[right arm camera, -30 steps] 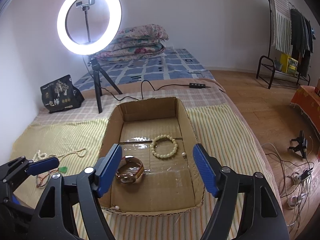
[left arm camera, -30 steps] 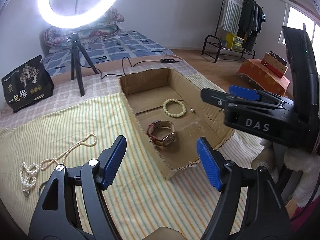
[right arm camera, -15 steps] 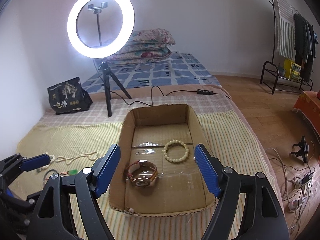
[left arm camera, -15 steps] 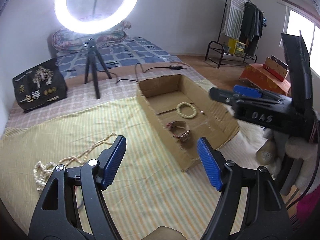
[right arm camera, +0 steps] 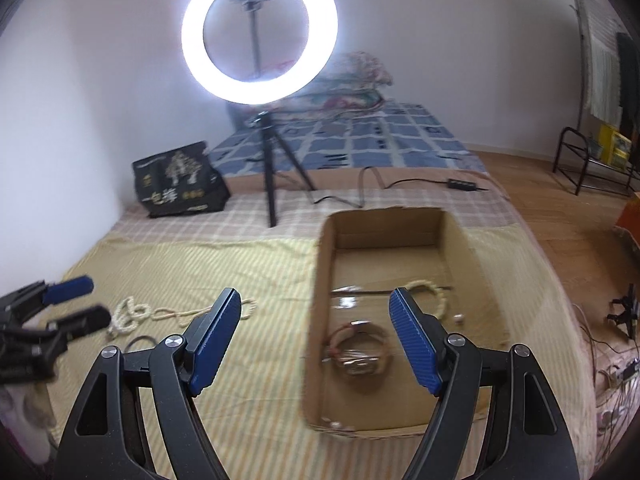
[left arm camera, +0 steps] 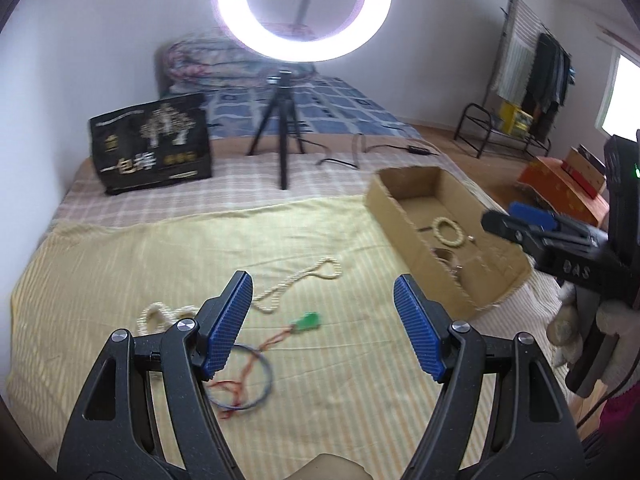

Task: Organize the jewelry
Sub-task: 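Move both tools back over the bed toward the pearl necklaces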

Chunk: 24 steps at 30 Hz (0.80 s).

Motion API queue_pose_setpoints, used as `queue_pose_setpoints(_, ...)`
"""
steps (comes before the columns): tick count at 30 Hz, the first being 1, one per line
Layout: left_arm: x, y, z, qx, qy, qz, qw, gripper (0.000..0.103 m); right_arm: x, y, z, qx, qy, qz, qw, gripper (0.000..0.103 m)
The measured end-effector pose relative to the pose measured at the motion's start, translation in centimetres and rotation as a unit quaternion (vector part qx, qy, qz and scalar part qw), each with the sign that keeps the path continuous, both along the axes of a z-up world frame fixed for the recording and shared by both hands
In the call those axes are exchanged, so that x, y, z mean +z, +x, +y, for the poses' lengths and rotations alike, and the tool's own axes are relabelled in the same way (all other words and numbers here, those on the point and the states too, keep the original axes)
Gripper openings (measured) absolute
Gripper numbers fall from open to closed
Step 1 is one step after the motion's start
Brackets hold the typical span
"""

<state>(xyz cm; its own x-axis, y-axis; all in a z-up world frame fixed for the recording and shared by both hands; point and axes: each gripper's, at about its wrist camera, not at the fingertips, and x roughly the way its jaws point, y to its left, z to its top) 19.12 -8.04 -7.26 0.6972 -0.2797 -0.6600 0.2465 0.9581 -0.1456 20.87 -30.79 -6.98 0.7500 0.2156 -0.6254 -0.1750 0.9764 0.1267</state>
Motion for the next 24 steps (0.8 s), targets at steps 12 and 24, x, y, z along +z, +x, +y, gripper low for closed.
queue_pose_setpoints(12, -2.0, 1.2, 8.2, 0.068, -0.007, 0.035, 0.9971, 0.075, -2.9, 1.0, 7.8, 0.092, -0.021, 0.046, 0.994, 0.076)
queue_pose_setpoints(24, -6.8, 2.5, 13.4, 0.108, -0.013, 0.100, 0.9890, 0.075, -8.1, 2.1, 14.0, 0.160, -0.049, 0.115, 0.979, 0.076)
